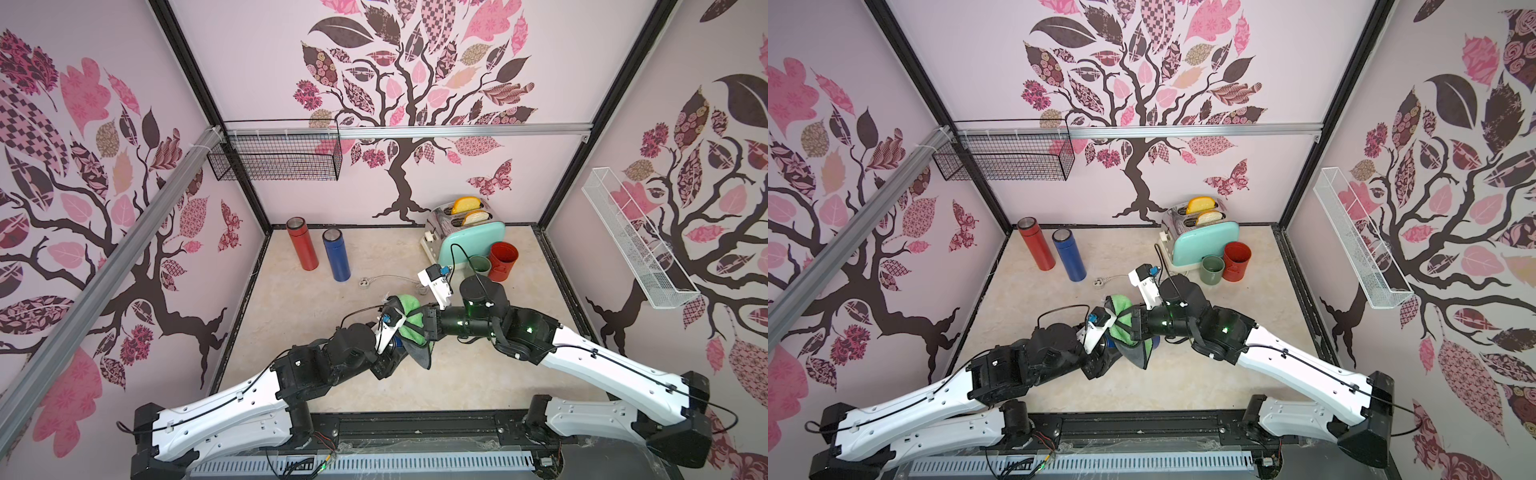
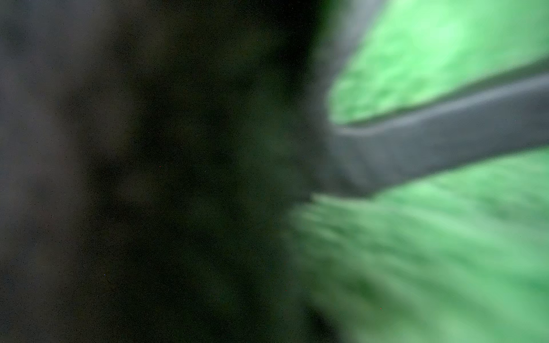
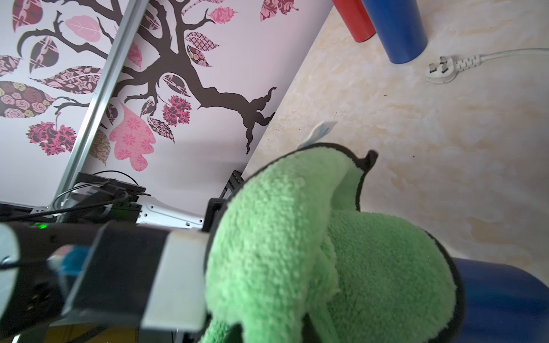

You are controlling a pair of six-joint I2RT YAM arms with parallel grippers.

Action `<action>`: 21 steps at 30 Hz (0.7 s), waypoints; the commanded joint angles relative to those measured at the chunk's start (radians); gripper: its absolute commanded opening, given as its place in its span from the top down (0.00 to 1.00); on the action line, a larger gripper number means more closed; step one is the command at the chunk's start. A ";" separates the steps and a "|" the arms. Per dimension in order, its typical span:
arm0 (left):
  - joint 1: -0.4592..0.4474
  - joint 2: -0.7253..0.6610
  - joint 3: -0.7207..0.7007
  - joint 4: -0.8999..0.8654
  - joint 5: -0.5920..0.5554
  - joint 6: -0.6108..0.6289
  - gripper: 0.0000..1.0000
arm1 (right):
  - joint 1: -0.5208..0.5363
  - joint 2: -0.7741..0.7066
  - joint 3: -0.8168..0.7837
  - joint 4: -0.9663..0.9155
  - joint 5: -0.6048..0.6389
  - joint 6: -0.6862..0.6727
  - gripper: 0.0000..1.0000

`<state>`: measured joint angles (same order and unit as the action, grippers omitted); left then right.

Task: Wipe the surface of the thermos
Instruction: Wipe the dirt from the surface of the thermos.

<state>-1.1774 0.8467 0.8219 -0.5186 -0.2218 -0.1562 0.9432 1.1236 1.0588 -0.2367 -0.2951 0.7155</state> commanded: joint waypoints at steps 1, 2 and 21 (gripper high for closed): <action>-0.037 -0.024 0.074 0.104 -0.078 0.056 1.00 | -0.101 -0.050 -0.107 0.014 -0.049 0.028 1.00; -0.037 -0.029 0.084 0.098 -0.080 0.054 1.00 | -0.121 -0.076 -0.127 -0.011 -0.023 0.016 1.00; -0.054 0.018 0.104 0.101 -0.100 0.038 1.00 | 0.094 -0.074 0.044 -0.112 0.168 -0.054 1.00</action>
<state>-1.2240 0.8783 0.8814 -0.5163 -0.2996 -0.1234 1.0580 1.0534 1.1217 -0.3313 -0.1646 0.6624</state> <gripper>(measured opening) 0.636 0.077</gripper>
